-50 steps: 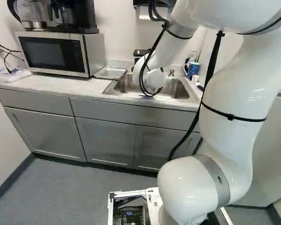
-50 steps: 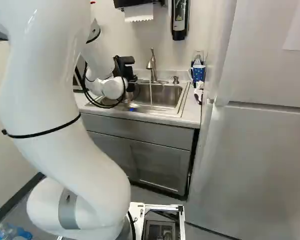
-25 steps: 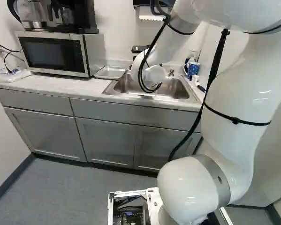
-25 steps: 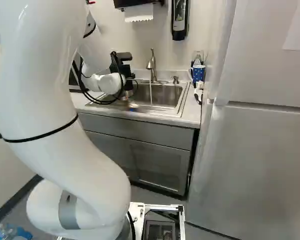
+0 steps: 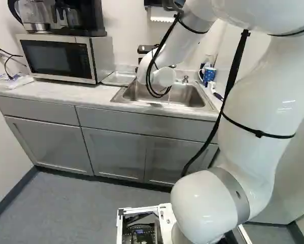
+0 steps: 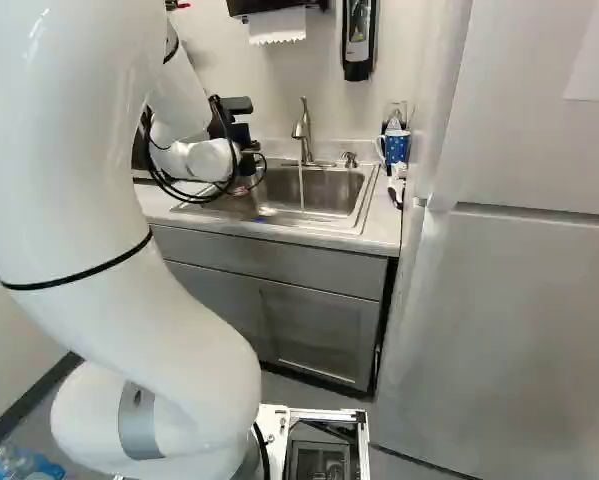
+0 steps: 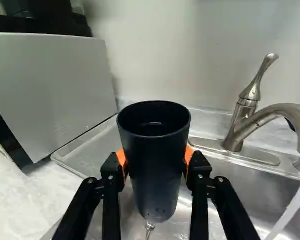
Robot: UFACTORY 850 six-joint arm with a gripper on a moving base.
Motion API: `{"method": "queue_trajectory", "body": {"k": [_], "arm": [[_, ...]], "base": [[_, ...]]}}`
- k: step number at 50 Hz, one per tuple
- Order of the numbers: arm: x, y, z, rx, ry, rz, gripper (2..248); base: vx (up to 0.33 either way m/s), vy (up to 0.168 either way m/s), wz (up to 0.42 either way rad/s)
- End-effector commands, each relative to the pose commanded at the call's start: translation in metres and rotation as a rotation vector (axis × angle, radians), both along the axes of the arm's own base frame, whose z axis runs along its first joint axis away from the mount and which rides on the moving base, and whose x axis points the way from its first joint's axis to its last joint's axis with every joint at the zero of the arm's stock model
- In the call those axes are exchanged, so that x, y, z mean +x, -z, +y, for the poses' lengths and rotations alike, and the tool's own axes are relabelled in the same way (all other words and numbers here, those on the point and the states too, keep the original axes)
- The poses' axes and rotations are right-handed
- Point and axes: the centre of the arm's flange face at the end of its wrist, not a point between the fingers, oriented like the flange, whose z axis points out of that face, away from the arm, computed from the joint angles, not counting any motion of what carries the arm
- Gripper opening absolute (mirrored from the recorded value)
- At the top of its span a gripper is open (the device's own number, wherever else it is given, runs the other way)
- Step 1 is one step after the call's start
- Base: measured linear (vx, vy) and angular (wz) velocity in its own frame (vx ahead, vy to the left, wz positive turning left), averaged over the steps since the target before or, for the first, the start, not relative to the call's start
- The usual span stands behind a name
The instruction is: Rinse the cup and place it in the tray
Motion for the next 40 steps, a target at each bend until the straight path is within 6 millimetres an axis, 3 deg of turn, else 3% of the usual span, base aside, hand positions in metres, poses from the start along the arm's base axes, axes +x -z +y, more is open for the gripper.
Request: {"method": "queue_trajectory", "body": {"k": [12, 40], "arm": [[0.001, 0.0, 0.013, 0.024, -0.021, 0.004, 124], [0.004, 0.0, 0.029, 0.295, -0.007, 0.062, 124]], "base": [[0.0, 0.0, 0.0], [0.0, 0.0, 0.0]]}}
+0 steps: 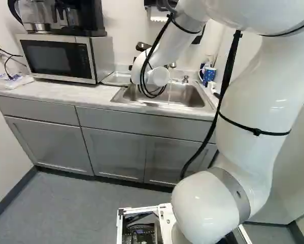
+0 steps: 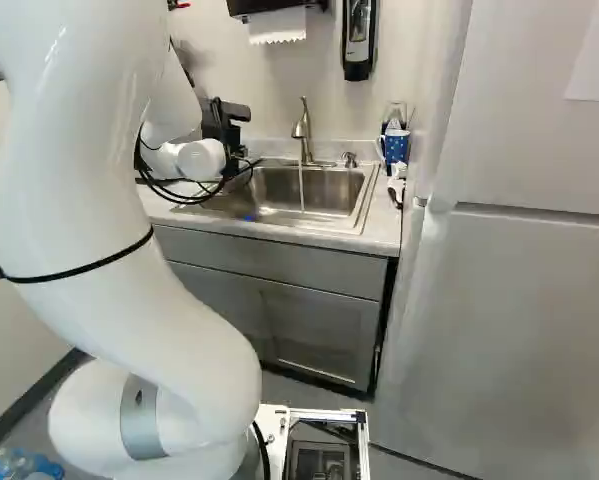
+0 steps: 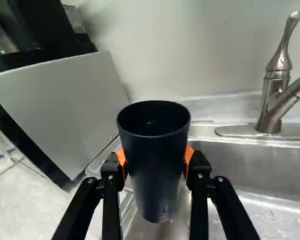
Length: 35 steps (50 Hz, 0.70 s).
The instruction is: Rinse the cup and place it in the tray
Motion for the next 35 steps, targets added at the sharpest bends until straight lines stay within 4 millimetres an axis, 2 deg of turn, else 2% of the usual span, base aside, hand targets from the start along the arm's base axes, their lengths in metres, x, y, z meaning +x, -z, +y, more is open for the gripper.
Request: {"method": "queue_trajectory", "body": {"k": [35], "arm": [[0.0, 0.0, 0.0001, 0.353, 0.054, 0.086, 124]], "base": [[0.0, 0.0, 0.0]]}}
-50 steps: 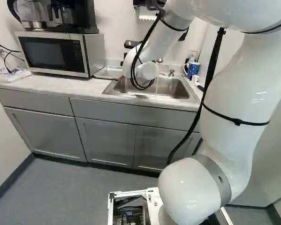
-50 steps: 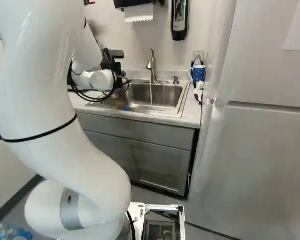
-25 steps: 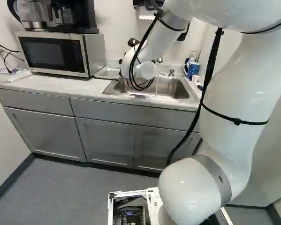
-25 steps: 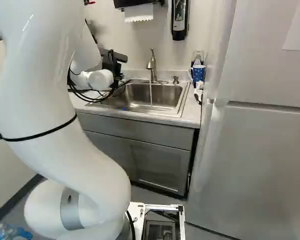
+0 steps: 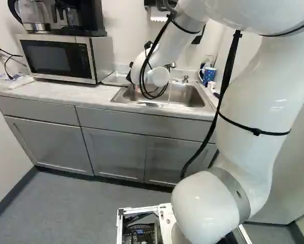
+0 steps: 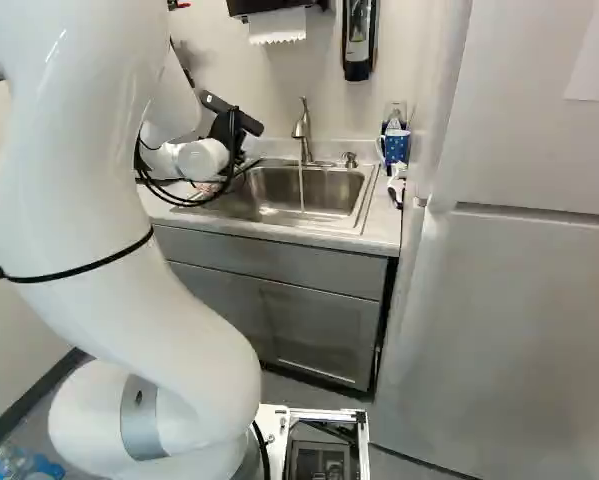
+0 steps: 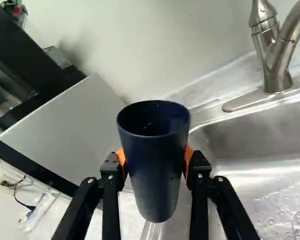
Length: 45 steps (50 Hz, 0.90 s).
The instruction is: Rinse the cup and place it in the tray
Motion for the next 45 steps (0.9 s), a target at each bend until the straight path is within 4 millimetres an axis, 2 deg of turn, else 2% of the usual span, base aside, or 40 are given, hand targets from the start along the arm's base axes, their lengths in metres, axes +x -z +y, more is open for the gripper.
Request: {"method": "queue_trajectory", "body": {"k": [45], "arm": [[0.0, 0.0, 0.0, 0.455, 0.07, 0.111, 124]], "base": [[0.0, 0.0, 0.0]]}}
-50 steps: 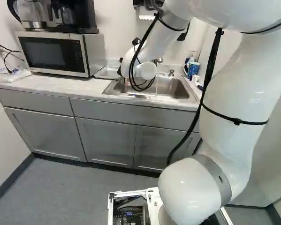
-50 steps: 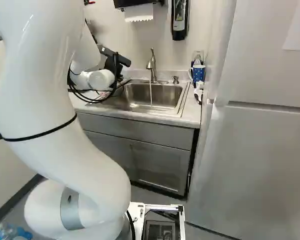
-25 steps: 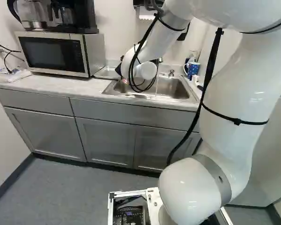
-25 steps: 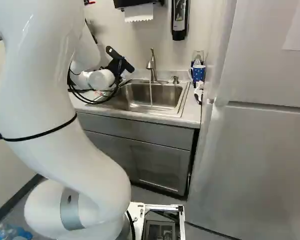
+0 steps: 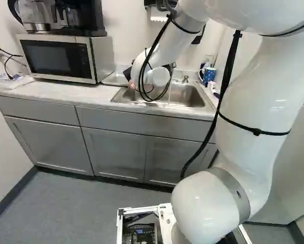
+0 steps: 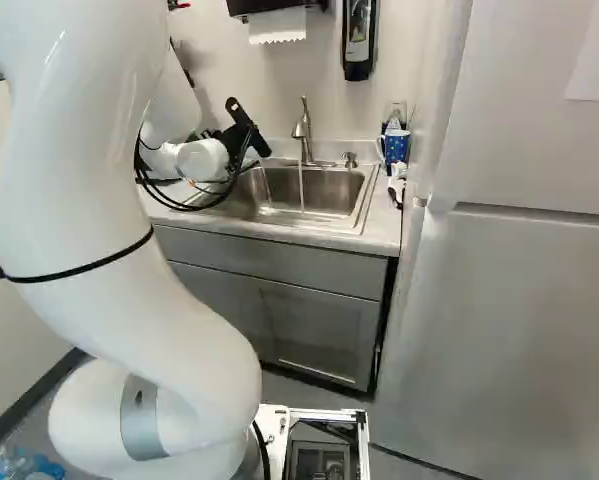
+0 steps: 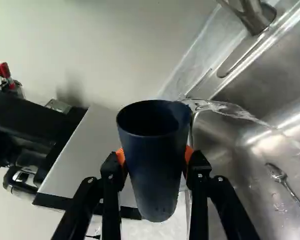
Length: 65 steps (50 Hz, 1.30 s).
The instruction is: Rinse the cup and place it in the tray
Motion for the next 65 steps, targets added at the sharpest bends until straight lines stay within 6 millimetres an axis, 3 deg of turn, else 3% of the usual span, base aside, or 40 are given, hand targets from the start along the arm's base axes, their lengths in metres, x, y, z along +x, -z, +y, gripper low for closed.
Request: {"method": "queue_trajectory", "body": {"k": [65], "arm": [[0.0, 0.0, 0.0, 0.657, 0.101, 0.16, 124]], "base": [[0.0, 0.0, 0.0]]}}
